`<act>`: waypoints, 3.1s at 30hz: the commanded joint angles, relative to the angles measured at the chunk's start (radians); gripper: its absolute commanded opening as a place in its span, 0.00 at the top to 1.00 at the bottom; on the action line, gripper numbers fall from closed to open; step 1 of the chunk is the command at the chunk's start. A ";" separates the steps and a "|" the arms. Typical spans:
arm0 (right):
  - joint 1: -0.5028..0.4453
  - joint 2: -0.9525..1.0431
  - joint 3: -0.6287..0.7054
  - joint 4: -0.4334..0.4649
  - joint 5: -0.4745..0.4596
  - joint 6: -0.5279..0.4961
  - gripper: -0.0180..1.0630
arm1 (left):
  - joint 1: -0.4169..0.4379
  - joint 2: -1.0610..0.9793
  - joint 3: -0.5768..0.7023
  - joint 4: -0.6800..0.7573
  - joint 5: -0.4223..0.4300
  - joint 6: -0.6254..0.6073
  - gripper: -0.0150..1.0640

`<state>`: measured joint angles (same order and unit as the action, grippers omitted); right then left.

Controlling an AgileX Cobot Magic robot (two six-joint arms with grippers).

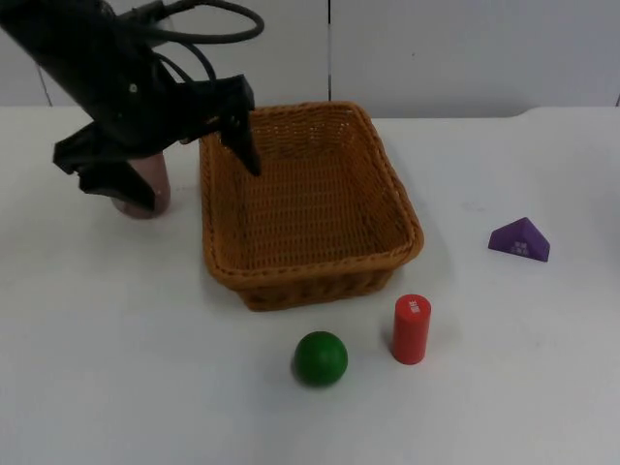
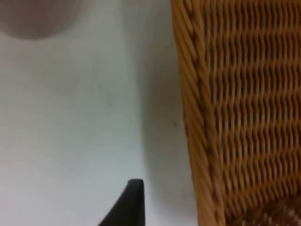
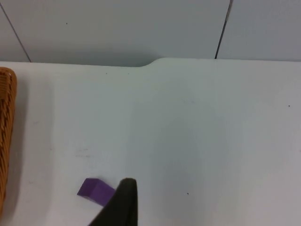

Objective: Pick up the basket with the left hand and place the triangular block into the basket with the right hand.

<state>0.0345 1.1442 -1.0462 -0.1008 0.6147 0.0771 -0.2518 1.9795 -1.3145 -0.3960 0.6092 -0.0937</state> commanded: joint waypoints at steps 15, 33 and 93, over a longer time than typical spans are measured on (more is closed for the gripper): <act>-0.001 -0.002 -0.004 0.000 0.027 -0.015 0.01 | -0.007 0.255 -0.259 0.153 0.064 -0.197 0.01; -0.001 -0.002 -0.004 -0.002 0.031 -0.017 0.01 | -0.014 0.346 -0.319 0.145 0.058 -0.210 0.01; -0.001 -0.011 -0.004 0.000 0.035 -0.044 0.01 | -0.037 -0.103 -0.336 0.051 0.463 -0.138 0.99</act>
<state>0.0345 1.1424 -1.0462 -0.1008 0.6421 0.0411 -0.2869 1.9170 -1.6472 -0.3401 1.1012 -0.2197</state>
